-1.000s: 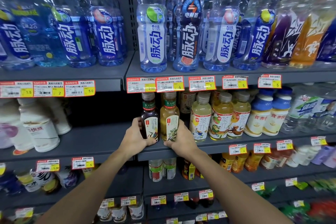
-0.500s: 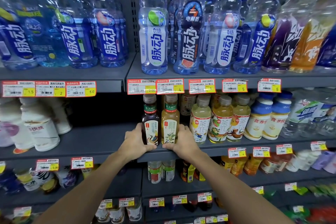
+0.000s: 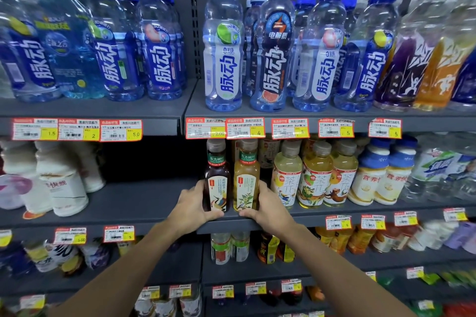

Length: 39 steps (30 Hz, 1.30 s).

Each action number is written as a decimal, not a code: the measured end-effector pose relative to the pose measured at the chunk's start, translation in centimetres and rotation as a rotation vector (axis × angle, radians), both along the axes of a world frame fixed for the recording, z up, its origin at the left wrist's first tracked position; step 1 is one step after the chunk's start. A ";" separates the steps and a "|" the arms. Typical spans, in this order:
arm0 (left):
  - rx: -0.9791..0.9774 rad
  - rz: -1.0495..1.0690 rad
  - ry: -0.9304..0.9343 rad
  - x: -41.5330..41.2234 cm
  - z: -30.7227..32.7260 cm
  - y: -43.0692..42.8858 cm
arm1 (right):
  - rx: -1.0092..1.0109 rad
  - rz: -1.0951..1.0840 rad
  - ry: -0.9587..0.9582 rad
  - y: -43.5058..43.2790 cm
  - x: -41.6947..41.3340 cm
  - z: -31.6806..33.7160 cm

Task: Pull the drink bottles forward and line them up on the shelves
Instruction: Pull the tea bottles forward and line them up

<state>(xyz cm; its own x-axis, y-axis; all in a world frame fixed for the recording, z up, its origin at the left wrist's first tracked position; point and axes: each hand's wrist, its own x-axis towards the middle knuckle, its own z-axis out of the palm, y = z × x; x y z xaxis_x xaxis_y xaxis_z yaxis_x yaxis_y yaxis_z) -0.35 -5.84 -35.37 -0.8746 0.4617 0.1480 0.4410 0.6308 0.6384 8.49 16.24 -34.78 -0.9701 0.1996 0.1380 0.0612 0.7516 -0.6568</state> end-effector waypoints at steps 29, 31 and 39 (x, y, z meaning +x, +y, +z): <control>-0.066 -0.022 0.004 0.5 0.5 0.2 | 0.067 0.032 -0.053 0.6 0.1 0.1; -0.073 -0.024 0.004 0.5 0.6 0.3 | 0.071 0.028 -0.051 0.5 0.1 0.1; -0.100 -0.018 0.010 0.8 0.9 0.5 | 0.059 0.016 -0.054 0.3 0.3 0.2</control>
<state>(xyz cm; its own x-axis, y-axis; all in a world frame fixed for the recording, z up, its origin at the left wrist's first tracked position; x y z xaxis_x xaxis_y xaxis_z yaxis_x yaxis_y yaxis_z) 0.40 -5.36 -34.42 -0.8647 0.4904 0.1090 0.4589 0.6827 0.5686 8.79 16.56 -34.59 -0.9795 0.1768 0.0964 0.0829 0.7901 -0.6073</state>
